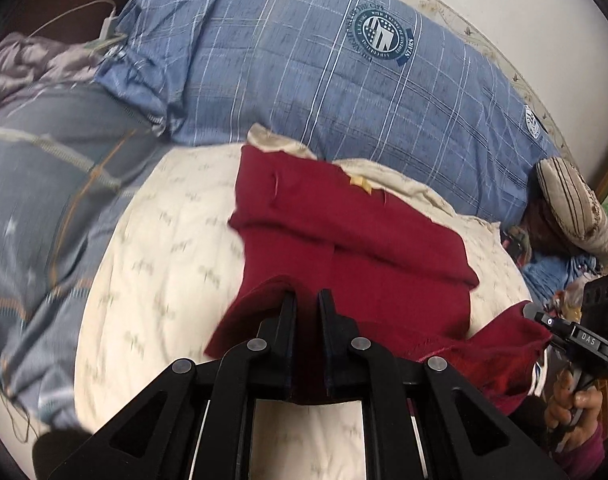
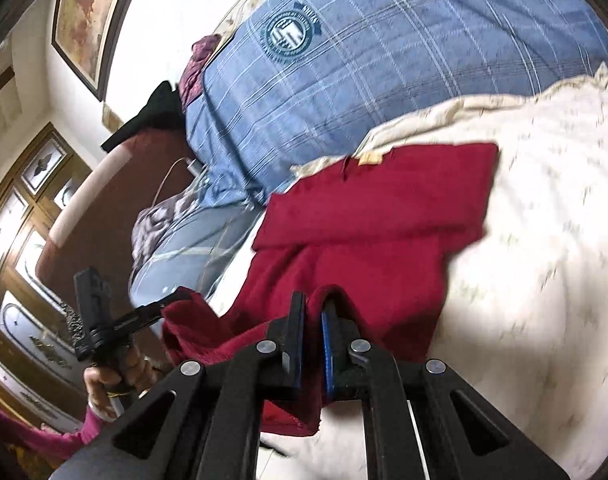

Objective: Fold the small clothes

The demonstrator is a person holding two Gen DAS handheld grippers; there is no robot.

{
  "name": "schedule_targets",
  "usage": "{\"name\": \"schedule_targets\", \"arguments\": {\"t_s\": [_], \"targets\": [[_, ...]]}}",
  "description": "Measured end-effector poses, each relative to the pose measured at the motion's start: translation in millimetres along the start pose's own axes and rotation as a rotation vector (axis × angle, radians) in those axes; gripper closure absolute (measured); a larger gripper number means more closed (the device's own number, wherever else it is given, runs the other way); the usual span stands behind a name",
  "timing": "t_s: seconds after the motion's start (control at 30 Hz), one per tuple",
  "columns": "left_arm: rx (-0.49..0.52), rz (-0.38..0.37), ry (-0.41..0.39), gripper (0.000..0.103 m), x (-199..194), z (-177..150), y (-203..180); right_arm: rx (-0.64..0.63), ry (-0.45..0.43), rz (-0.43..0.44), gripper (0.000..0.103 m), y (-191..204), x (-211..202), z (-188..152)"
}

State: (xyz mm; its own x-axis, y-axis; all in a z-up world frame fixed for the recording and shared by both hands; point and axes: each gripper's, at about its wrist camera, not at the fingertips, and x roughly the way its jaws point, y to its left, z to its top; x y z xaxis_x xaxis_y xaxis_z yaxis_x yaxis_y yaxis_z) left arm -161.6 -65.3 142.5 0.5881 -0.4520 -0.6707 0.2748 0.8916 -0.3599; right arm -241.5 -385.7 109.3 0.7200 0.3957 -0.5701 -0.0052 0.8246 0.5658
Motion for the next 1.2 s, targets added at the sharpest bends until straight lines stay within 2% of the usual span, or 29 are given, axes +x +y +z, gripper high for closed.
{"name": "schedule_targets", "arguments": {"t_s": [0.67, 0.9, 1.2], "targets": [[0.004, 0.074, -0.031, 0.096, 117.9, 99.4, -14.0, 0.004, -0.084, -0.134, 0.097, -37.3, 60.1, 99.4], [0.014, 0.095, -0.023, 0.096, 166.9, 133.4, -20.7, 0.03, -0.072, -0.178, 0.097, -58.5, 87.8, 122.7], [-0.003, 0.125, -0.002, 0.096, 232.2, 166.5, -15.2, 0.116, -0.045, -0.19, 0.097, -95.4, 126.9, 147.2]]}}
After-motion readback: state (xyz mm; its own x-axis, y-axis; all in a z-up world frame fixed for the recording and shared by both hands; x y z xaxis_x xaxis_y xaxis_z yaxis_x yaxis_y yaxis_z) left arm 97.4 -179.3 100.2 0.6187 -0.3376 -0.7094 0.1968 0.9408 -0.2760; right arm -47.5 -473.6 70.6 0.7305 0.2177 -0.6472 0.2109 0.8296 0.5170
